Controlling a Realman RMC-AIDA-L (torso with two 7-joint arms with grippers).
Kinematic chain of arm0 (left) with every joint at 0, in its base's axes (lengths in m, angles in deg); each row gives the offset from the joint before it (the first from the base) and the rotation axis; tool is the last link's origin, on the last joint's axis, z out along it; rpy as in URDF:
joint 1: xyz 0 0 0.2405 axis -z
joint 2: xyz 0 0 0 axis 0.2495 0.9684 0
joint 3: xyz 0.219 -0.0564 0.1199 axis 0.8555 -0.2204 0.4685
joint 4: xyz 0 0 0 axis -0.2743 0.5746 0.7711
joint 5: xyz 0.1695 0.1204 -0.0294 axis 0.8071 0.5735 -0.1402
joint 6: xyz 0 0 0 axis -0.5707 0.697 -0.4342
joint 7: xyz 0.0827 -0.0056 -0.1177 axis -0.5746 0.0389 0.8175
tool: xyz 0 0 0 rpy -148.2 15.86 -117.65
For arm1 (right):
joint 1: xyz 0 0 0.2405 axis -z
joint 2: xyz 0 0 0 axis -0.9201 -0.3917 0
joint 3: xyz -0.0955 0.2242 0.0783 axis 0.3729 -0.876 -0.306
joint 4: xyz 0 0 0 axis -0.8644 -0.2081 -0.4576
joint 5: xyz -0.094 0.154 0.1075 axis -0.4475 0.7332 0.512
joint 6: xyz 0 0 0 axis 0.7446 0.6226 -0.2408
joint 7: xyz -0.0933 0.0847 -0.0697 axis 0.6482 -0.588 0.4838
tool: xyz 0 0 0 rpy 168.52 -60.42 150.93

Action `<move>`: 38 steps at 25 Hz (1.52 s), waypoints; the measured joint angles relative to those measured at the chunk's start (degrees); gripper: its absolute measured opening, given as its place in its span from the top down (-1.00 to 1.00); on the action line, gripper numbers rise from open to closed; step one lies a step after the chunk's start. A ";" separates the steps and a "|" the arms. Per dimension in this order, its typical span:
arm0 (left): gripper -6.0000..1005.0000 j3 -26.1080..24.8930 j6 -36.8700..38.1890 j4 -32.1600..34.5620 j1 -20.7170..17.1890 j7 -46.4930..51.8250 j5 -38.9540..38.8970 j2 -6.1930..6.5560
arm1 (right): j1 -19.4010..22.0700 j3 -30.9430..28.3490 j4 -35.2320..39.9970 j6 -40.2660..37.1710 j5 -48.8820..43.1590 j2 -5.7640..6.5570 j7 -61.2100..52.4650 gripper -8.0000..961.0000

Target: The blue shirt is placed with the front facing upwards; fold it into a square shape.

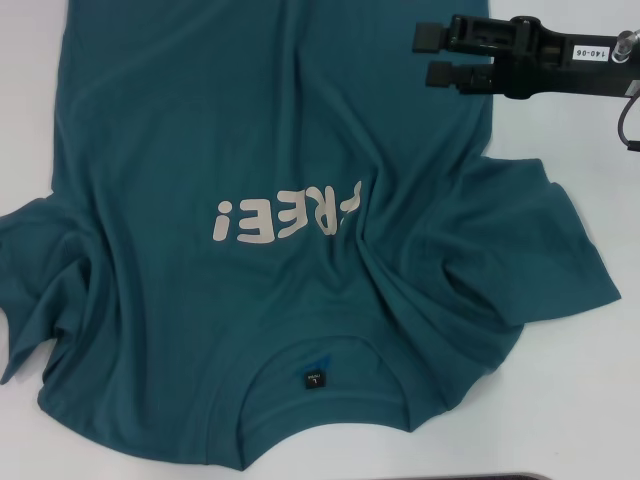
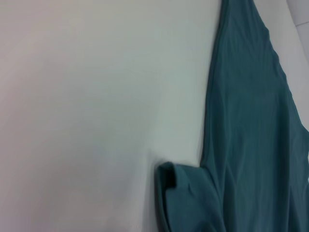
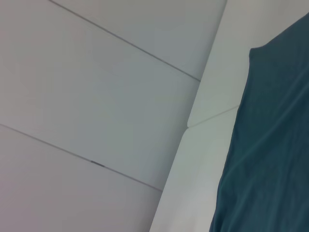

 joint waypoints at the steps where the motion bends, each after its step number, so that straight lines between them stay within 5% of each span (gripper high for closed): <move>1: -0.68 0.00 -0.20 0.35 0.00 0.02 0.00 0.00 | 0.00 -0.05 -0.05 0.01 -0.01 0.00 0.02 -0.90; 28: -0.68 3.83 -1.47 3.41 2.66 0.68 1.45 -0.42 | 1.29 -0.23 -0.18 -0.07 0.24 0.00 0.09 -0.90; 38: -0.23 5.63 -0.90 1.20 3.87 2.11 2.54 -0.93 | 1.60 -1.40 -0.40 -0.08 0.14 0.07 0.09 -0.90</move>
